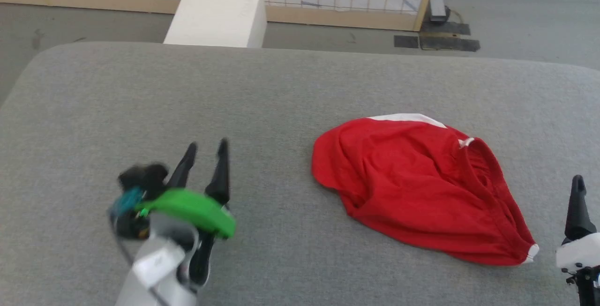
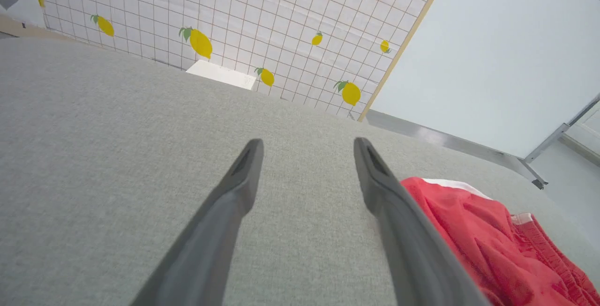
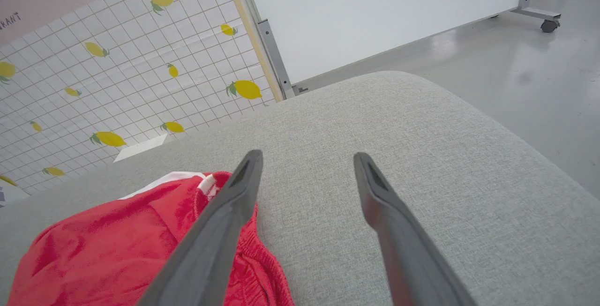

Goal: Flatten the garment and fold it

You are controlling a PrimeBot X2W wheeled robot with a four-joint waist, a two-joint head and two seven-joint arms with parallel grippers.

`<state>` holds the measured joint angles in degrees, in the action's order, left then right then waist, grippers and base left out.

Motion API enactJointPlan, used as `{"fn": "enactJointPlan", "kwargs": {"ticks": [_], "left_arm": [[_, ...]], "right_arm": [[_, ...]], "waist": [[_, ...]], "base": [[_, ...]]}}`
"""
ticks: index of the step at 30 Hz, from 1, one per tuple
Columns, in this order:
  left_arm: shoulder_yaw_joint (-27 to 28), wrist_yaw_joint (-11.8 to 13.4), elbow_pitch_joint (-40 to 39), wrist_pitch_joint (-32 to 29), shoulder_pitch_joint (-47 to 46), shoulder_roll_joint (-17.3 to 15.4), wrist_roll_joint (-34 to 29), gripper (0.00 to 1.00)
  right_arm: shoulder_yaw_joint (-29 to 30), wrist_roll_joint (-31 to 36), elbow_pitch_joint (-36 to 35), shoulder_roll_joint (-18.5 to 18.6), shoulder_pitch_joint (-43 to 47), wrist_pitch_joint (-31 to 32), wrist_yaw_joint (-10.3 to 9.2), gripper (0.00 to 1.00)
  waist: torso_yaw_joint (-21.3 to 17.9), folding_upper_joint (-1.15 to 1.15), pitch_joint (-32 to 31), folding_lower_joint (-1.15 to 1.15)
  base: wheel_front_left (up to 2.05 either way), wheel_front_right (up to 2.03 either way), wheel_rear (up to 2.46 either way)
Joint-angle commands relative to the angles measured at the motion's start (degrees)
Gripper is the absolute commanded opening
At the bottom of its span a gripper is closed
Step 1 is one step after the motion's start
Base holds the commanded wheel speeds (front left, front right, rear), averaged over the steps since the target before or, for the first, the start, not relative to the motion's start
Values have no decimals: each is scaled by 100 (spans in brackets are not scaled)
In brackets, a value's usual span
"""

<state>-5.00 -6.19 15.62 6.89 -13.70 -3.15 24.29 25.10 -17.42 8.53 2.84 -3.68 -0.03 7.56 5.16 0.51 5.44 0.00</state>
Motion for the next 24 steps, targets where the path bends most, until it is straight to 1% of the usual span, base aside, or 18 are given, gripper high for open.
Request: {"fn": "enactJointPlan", "kwargs": {"ticks": [1, 4, 5, 9, 12, 16, 17, 18, 19, 21, 24], "left_arm": [[-115, -44, 85, -234, -286, 22, 61, 100], [-476, -60, 393, -1033, -873, 22, 71, 100], [-767, -12, 764, -1960, -1283, 23, 108, 100], [-1125, 136, 1181, -3151, -1586, 17, 68, 100], [-1167, 180, 1311, -3589, -1563, 18, 202, 100], [-1243, 127, 1259, -3776, -1368, 20, 409, 100], [-1275, 115, 1257, -3833, -1306, 21, 466, 65], [-1310, 101, 1240, -3846, -1272, 21, 489, 38], [-1314, 98, 1213, -3796, -1236, 22, 519, 0], [-1313, 97, 1181, -3702, -1191, 22, 556, 0], [-1132, 122, 1054, -3419, -1219, 23, 736, 0]], "right_arm": [[-55, 21, -19, 4, -118, -21, -8, 100], [-187, -27, 33, 4, -171, -30, -8, 100], [-369, -88, 139, 4, -217, -64, -8, 100], [-510, -98, 286, 4, -245, -198, -8, 100], [-553, -109, 380, 4, -247, -298, -8, 100], [-527, -97, 484, 4, -224, -406, -8, 100], [-512, -78, 504, 4, -220, -423, -8, 100], [-498, -66, 516, 4, -217, -435, -8, 100], [-486, -55, 532, 4, -220, -450, -8, 100], [-496, -36, 556, 4, -232, -468, -8, 100], [-518, -6, 581, 4, -252, -484, -8, 100]], "waist": [[-188, -51, 142, 0], [-405, -51, 329, 0], [-663, -51, 483, 0], [-975, -51, 656, 0], [-1149, -51, 732, 0], [-1229, -51, 768, 0], [-1228, -51, 770, 0], [-1218, -51, 770, 0], [-1195, -51, 759, 0], [-1135, -51, 718, 0], [-997, -51, 617, 0]], "base": [[0, 0, 0], [0, 0, 0], [0, 0, 0], [0, 0, 0], [0, 0, 0], [0, 0, 0], [0, 0, 0], [0, 0, 0], [0, 0, 0], [0, 0, 0], [0, 0, 0]]}}
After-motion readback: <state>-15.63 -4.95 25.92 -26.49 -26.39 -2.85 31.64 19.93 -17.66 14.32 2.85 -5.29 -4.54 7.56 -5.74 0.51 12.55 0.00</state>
